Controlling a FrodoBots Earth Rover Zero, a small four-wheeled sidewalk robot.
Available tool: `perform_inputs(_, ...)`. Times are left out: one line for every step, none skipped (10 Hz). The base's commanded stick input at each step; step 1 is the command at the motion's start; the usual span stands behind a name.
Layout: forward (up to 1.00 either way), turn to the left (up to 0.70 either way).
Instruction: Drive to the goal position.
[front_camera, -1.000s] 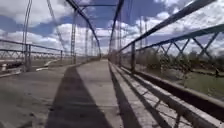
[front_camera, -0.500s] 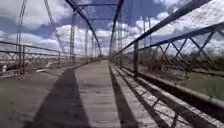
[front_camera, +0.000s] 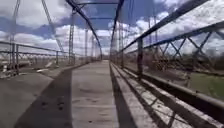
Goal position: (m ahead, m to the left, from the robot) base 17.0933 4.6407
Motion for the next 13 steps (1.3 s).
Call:
perform_inputs(0.85, 0.0)
perform_inputs(0.85, 0.0)
perform_inputs(0.85, 0.0)
perform_inputs(0.85, 0.0)
perform_inputs(0.85, 0.0)
perform_inputs(0.85, 0.0)
perform_inputs(0.85, 0.0)
perform_inputs(0.85, 0.0)
perform_inputs(0.85, 0.0)
perform_inputs(0.85, 0.0)
perform_inputs(0.85, 0.0)
perform_inputs(0.85, 0.0)
perform_inputs(0.85, 0.0)
